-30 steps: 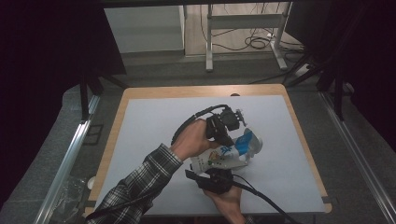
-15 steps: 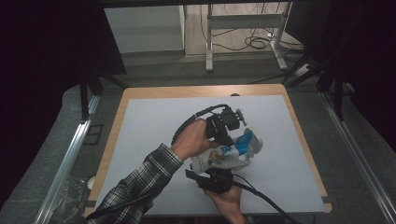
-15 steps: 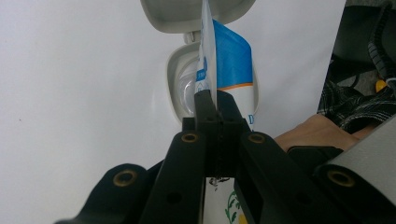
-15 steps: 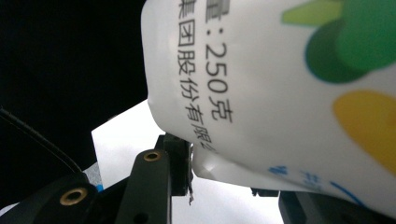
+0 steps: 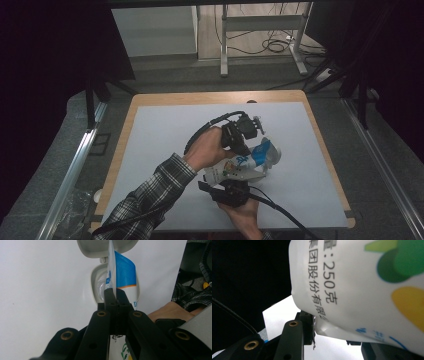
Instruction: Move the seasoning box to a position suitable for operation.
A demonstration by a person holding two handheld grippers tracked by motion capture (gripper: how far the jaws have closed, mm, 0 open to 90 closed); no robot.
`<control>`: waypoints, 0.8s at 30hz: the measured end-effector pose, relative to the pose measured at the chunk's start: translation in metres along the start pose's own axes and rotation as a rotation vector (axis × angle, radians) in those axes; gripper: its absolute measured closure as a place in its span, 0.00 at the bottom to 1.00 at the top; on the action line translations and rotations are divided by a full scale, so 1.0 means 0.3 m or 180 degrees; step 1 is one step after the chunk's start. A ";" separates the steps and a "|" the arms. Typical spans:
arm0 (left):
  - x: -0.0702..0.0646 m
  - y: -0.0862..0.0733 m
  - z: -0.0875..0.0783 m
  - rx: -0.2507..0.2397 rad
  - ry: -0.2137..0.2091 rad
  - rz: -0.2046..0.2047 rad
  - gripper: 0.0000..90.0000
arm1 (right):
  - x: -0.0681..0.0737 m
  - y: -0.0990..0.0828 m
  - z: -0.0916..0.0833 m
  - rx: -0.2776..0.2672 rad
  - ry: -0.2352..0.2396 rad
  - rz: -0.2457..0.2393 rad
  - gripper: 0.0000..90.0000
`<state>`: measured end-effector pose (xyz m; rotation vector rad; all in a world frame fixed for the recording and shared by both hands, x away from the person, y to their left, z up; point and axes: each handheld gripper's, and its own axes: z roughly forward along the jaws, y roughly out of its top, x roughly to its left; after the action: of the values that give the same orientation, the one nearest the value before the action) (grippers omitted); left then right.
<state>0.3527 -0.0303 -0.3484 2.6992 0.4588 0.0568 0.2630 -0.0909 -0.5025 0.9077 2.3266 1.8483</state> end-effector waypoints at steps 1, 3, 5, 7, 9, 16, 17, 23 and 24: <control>0.000 0.000 0.000 0.0000 0.0000 0.0000 1.00 | 0.000 0.000 0.000 0.0001 0.0002 0.0000 0.72; 0.001 0.000 0.000 0.0008 0.0008 0.0002 1.00 | 0.000 0.000 0.001 0.0002 0.0008 0.0004 0.72; 0.001 -0.001 0.000 0.0006 0.0009 -0.0003 1.00 | 0.000 0.000 0.001 -0.0002 0.0011 -0.0003 0.72; 0.002 -0.001 0.000 0.0005 0.0013 -0.0007 1.00 | 0.000 0.001 0.001 -0.0001 0.0019 0.0006 0.72; 0.001 0.000 -0.001 0.0004 0.0015 -0.0011 1.00 | 0.000 0.002 0.002 -0.0010 0.0020 -0.0004 0.72; 0.001 0.003 -0.002 0.0023 0.0028 -0.0004 1.00 | 0.002 0.006 0.000 -0.0018 0.0047 0.0039 0.72; 0.001 0.004 -0.002 0.0026 0.0028 0.0000 1.00 | 0.001 0.006 0.001 -0.0026 0.0042 0.0015 0.72; -0.001 0.008 -0.002 0.0036 0.0042 -0.0003 1.00 | 0.001 0.008 0.000 -0.0035 0.0053 0.0013 0.72; -0.001 0.008 -0.002 0.0038 0.0042 -0.0002 1.00 | 0.002 0.009 -0.001 -0.0034 0.0057 0.0023 0.72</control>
<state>0.3532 -0.0322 -0.3467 2.7119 0.4652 0.0721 0.2636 -0.0906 -0.4999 0.9035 2.3243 1.8776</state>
